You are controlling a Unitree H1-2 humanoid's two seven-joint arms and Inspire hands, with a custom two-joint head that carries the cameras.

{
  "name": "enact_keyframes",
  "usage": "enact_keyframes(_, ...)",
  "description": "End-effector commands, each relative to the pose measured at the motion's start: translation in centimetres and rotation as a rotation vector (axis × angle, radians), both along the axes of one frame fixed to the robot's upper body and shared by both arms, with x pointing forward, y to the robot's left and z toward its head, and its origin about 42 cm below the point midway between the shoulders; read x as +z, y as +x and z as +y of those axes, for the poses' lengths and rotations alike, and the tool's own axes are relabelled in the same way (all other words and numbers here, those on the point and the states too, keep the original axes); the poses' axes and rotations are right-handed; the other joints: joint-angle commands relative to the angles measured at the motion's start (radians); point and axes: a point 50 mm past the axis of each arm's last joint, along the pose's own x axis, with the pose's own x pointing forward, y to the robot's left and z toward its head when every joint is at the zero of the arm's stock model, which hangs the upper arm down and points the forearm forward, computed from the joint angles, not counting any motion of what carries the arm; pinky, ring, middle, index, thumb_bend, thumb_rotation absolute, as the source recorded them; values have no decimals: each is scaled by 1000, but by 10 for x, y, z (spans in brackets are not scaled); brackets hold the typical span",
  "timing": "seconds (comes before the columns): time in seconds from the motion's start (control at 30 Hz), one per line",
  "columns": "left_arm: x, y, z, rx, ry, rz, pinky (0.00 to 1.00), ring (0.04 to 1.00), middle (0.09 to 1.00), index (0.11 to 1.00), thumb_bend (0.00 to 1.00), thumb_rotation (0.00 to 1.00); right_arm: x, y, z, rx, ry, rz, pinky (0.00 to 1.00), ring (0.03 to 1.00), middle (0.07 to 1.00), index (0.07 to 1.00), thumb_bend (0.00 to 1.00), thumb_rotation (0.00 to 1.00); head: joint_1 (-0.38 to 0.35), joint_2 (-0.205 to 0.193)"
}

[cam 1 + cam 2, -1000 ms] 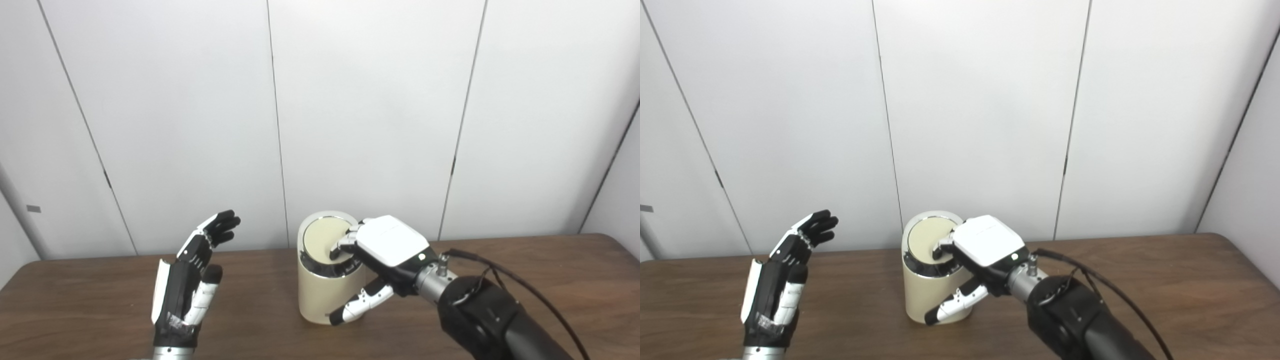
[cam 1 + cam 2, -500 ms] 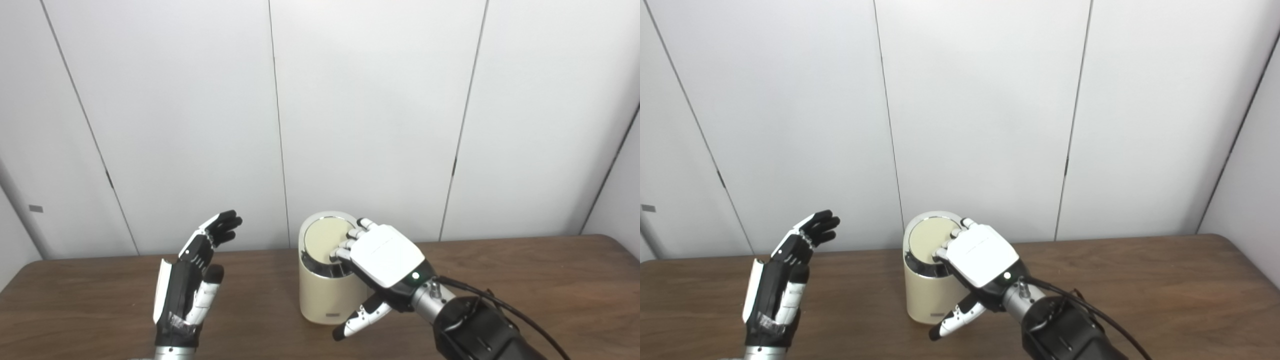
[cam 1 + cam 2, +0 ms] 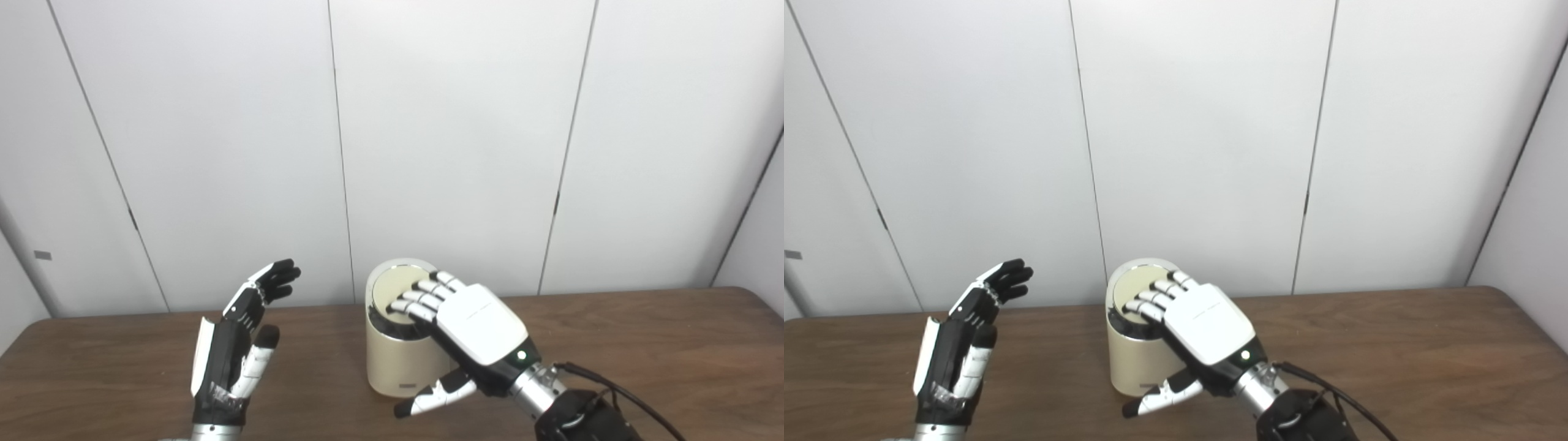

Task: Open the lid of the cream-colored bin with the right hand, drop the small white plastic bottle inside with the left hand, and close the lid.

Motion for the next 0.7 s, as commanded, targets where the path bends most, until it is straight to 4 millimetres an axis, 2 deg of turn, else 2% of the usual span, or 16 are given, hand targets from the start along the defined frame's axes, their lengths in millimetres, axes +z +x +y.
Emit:
enact_keyframes(0.0, 17, 4, -3, -14, 8, -87, 787, 820, 788, 815, 792, 879, 18, 1, 0, 15, 50, -75, 906, 882, 851, 828, 865, 759, 0, 1)
enact_keyframes(0.4, 17, 4, -3, -9, 9, -85, 776, 814, 789, 815, 804, 882, 12, 1, -5, -17, 81, -18, 921, 921, 890, 885, 886, 737, 1, -2)
enact_keyframes(0.47, 17, 4, -3, -10, 5, -84, 777, 816, 790, 814, 808, 867, 11, 0, -6, -18, 126, 4, 928, 932, 903, 899, 893, 741, 3, -3)
enact_keyframes(0.53, 17, 4, -3, -22, -1, -80, 777, 816, 792, 815, 817, 846, 12, -4, -11, -7, 245, 53, 934, 941, 924, 926, 900, 734, 5, -3)
enact_keyframes(0.63, 17, 4, -3, -46, -4, -69, 783, 815, 803, 823, 879, 831, 10, -7, -19, 12, 388, 107, 902, 928, 943, 955, 906, 722, 7, -5)
enact_keyframes(0.67, 17, 3, -3, -58, -6, -63, 786, 814, 807, 826, 897, 837, 8, -9, -24, 23, 461, 132, 894, 925, 947, 959, 903, 747, 7, -6)
